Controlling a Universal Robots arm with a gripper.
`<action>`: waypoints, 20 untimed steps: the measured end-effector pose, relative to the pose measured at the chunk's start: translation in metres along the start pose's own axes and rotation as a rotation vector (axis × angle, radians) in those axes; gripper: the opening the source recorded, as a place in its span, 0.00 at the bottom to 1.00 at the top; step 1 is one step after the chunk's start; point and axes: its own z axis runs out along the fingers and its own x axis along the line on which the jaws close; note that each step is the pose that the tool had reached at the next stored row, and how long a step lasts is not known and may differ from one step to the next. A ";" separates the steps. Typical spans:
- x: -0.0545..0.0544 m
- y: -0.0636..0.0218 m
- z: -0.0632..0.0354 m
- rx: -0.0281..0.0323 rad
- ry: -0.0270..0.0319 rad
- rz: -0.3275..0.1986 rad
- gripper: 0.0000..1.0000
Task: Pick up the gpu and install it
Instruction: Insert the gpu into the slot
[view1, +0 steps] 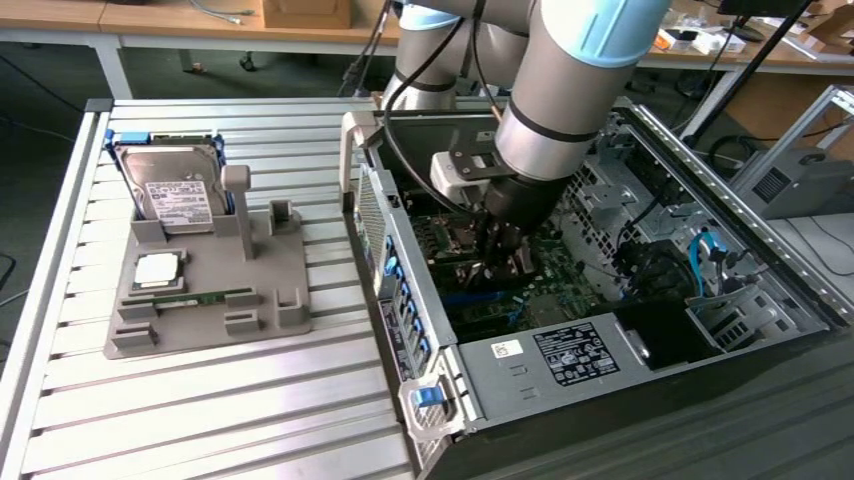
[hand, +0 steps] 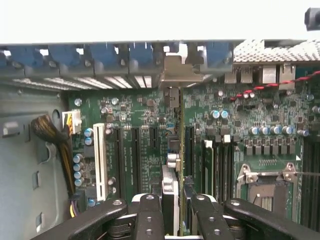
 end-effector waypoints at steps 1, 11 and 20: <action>0.000 0.0012 0.0001 0.0000 -0.0001 0.000 0.27; 0.000 0.0007 0.0007 0.0000 -0.0002 0.000 0.27; 0.000 -0.0002 0.0064 0.0001 0.0084 0.000 0.27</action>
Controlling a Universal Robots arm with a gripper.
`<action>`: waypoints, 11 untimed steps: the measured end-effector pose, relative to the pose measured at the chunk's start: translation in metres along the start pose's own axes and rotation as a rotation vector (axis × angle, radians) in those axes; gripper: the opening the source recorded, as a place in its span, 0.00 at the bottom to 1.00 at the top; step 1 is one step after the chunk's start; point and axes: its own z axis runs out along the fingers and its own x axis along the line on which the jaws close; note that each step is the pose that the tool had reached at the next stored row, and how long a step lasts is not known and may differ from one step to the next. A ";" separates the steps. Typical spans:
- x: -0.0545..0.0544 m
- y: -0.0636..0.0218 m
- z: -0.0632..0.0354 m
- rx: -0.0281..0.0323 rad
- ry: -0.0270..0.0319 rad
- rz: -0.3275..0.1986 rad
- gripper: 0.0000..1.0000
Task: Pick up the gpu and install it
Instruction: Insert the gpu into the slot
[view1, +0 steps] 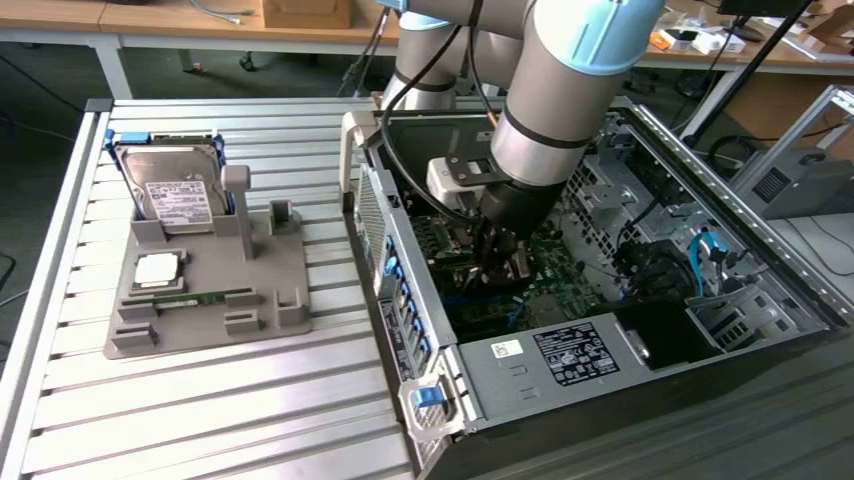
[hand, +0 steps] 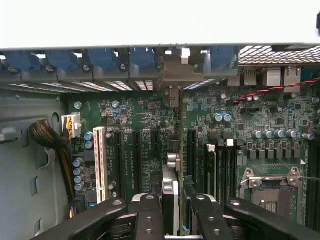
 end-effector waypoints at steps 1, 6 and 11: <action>0.000 0.0000 0.0007 0.0000 0.0009 0.000 0.27; -0.003 0.0003 0.0009 0.0001 0.0009 0.003 0.27; -0.003 0.0016 0.0010 0.0001 0.0011 0.007 0.27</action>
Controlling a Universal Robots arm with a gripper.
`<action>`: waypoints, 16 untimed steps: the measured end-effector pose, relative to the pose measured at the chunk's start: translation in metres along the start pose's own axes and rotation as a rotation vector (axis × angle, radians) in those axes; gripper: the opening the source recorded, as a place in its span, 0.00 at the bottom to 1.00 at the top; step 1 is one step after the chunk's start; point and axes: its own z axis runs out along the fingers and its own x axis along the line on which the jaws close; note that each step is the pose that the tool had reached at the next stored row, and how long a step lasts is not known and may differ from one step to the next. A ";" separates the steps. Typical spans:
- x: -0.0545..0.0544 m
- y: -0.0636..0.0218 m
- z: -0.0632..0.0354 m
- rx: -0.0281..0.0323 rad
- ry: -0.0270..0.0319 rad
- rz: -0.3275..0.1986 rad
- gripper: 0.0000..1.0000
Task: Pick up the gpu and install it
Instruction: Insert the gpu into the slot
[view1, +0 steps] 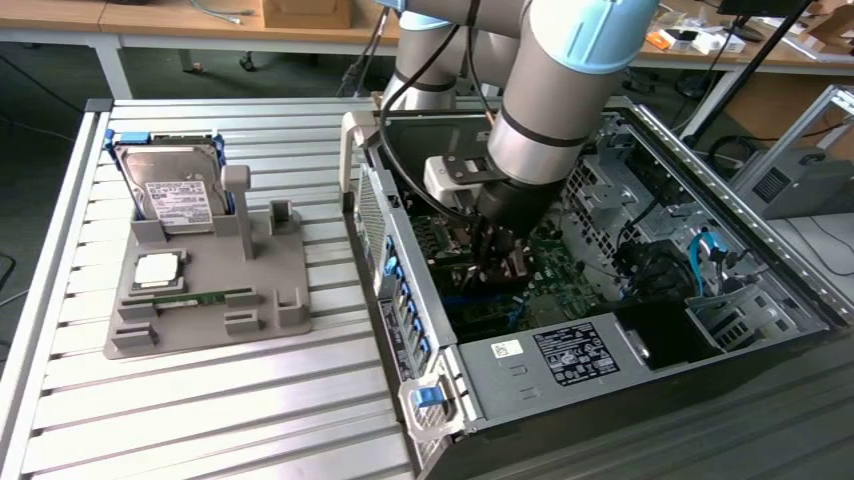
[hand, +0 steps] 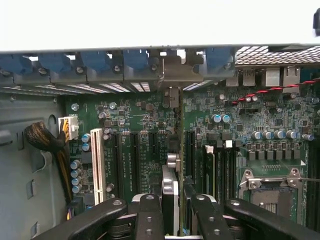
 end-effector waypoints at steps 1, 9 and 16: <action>0.000 0.0003 0.0002 0.0000 -0.0001 0.001 0.27; 0.000 0.0013 0.0058 0.0000 0.0003 0.008 0.27; 0.000 0.0029 0.0059 0.0012 0.0000 0.008 0.27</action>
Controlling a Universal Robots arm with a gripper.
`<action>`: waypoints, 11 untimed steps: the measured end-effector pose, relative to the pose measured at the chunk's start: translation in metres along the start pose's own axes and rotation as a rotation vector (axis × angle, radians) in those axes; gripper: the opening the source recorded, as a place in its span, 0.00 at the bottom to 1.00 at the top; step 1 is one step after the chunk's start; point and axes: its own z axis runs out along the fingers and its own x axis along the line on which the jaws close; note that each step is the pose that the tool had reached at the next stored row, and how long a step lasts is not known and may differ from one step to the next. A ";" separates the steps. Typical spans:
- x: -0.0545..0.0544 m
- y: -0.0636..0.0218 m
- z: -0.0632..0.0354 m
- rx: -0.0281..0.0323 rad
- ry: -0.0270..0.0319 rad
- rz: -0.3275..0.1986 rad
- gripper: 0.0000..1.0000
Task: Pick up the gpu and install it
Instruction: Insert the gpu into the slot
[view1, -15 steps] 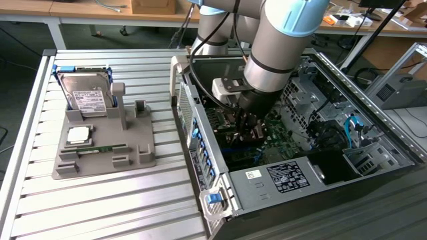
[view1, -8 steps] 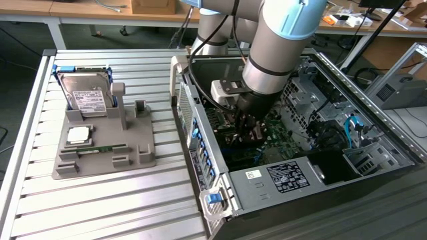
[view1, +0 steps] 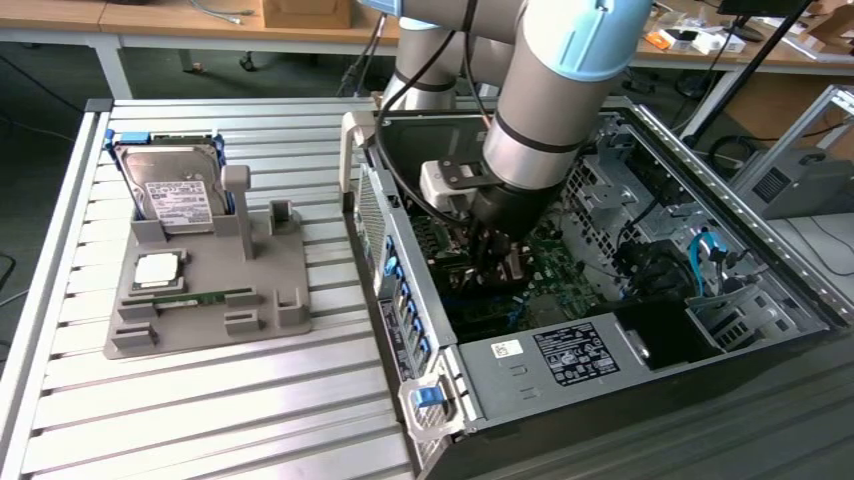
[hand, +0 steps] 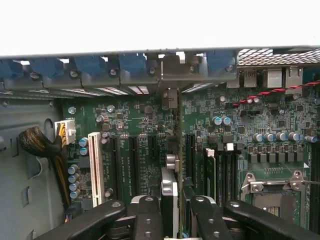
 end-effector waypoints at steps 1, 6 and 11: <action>0.000 0.0003 0.0000 0.0004 0.0000 0.000 0.27; 0.000 0.0004 -0.0001 0.0005 0.0000 0.000 0.27; 0.000 0.0017 -0.0019 0.0025 -0.0004 0.000 0.27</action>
